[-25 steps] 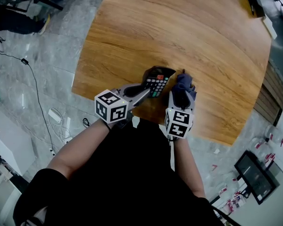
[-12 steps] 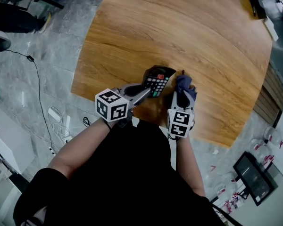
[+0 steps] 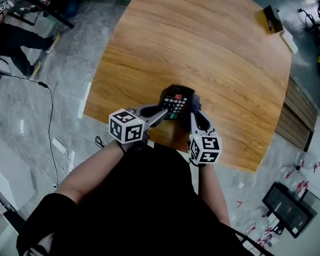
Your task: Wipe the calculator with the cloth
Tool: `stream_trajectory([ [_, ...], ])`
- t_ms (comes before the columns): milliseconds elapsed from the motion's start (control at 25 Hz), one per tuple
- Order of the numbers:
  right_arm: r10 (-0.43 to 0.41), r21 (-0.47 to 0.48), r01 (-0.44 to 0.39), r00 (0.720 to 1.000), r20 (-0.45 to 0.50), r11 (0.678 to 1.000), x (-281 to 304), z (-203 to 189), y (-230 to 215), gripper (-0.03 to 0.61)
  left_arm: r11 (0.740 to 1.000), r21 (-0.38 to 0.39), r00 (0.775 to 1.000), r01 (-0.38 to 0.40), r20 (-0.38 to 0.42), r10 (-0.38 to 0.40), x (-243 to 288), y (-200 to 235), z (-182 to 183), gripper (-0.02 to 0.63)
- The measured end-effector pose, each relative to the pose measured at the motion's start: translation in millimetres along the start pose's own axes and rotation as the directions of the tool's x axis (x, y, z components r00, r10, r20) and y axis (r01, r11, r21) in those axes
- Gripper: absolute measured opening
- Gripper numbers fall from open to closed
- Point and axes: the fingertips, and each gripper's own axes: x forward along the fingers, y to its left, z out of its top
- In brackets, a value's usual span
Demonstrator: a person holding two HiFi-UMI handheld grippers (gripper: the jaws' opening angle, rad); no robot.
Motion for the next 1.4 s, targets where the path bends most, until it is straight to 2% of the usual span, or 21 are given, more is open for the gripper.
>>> stream_trajectory([
  [200,0.016,-0.044,-0.008,0.985,0.174,0.999,-30,70,11,0.057,1.0,0.018,1.0,0.01,0.018,-0.01,-5,-11,8,0.071],
  [360,0.049,-0.081,-0.032,0.973,0.226,0.996,-37,100,28,0.057,0.999,0.041,1.0,0.011,0.026,-0.012,-9,-18,12,0.071],
  [560,0.126,-0.134,-0.1,0.971,0.202,0.986,-28,101,62,0.057,0.997,0.079,1.0,0.01,0.026,-0.012,-8,-27,13,0.071],
  [720,0.226,-0.202,-0.181,0.947,0.227,0.963,-34,111,102,0.057,0.995,0.104,1.0,0.005,0.025,-0.007,-6,-33,12,0.071],
  [840,0.264,-0.229,-0.211,0.936,0.233,0.95,-38,115,116,0.057,0.995,0.102,0.999,0.0,0.032,-0.003,-5,-35,12,0.071],
  [1240,0.227,-0.163,-0.197,0.955,0.191,0.967,-29,86,96,0.057,0.995,0.095,0.998,-0.017,0.054,0.012,-10,-33,15,0.071],
  [1400,0.198,-0.142,-0.179,0.971,0.132,0.974,-22,62,88,0.057,0.997,0.075,0.996,-0.021,0.088,0.014,-16,-29,24,0.071],
])
